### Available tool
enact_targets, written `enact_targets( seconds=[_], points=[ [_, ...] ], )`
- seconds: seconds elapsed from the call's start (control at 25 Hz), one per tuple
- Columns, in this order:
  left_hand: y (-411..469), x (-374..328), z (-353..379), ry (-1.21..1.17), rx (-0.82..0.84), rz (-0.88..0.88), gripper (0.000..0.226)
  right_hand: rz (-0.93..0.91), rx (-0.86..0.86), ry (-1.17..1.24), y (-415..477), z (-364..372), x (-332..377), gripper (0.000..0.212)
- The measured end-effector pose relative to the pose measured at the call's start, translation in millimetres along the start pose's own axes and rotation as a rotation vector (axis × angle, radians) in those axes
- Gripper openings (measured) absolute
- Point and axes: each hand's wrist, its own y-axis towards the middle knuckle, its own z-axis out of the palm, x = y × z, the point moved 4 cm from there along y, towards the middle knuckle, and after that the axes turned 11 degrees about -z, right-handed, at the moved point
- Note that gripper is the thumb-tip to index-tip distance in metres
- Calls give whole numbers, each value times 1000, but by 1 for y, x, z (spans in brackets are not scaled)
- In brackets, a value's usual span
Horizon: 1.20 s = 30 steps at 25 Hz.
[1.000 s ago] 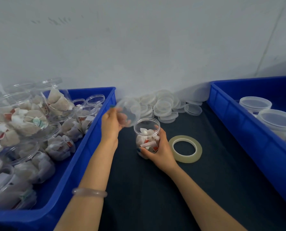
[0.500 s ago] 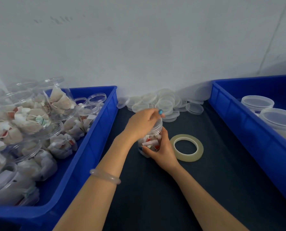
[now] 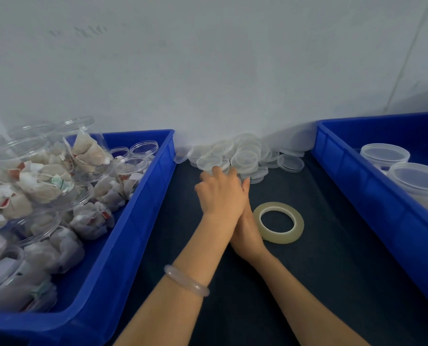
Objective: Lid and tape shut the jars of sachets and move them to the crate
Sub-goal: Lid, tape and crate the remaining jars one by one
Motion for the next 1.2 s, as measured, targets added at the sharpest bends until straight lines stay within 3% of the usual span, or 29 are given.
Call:
enact_targets(
  seconds=[0.12,0.32,0.44,0.6,0.88,0.96,1.04,1.2],
  points=[
    [1,-9,0,-1,-14,-16,51,0,-5,-20,0,-1,0,55],
    [2,14,3,-249,50,162,39,81,-37,112,-3,-4,-1,56],
    [13,31,-2,-414,201,247,31,120,-18,247,-7,-6,0,56],
    [19,48,-1,-913,505,273,22,237,-41,420,-7,-11,3,74],
    [13,63,7,-1059,514,345,20,277,113,424,-7,-10,5,60],
    [14,61,5,-1039,505,357,21,268,125,360,-10,-10,8,62],
    [13,58,4,-1010,442,355,22,149,117,144,-16,-13,15,60],
    [4,43,2,-654,120,436,31,1,106,-358,-27,-52,12,57]
  ],
)
